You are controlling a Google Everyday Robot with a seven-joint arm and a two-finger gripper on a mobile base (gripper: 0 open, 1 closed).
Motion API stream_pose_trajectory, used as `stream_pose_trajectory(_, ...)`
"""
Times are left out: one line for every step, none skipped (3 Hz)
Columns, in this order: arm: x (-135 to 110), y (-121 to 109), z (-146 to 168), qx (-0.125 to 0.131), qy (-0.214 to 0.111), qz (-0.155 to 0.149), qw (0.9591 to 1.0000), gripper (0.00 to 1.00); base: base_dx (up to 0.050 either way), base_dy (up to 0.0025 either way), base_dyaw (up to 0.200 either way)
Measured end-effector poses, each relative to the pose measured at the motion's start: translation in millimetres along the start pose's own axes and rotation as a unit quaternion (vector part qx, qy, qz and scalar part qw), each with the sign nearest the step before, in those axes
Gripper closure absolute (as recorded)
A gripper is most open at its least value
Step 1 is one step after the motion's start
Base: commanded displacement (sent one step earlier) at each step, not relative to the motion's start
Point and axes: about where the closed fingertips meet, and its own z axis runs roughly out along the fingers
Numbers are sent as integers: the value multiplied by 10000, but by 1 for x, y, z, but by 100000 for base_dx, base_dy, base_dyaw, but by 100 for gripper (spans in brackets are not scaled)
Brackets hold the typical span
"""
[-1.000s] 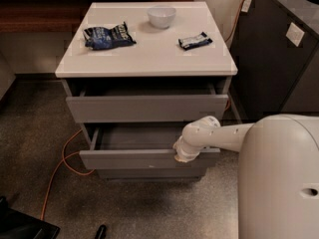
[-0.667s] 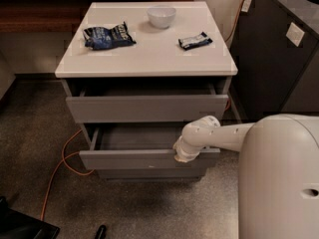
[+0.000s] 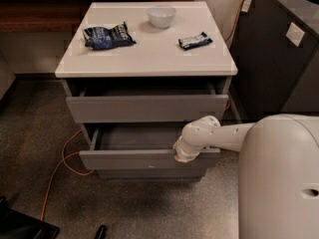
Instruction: Open middle drawer
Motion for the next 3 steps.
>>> stream_pose_trajectory(0,0,0,-1,-1,0,10000,100,0,0,0)
stream_pose_trajectory(0,0,0,-1,-1,-1,10000,86,0,0,0)
stream_pose_trajectory(0,0,0,-2,-1,-1,10000,55,0,0,0)
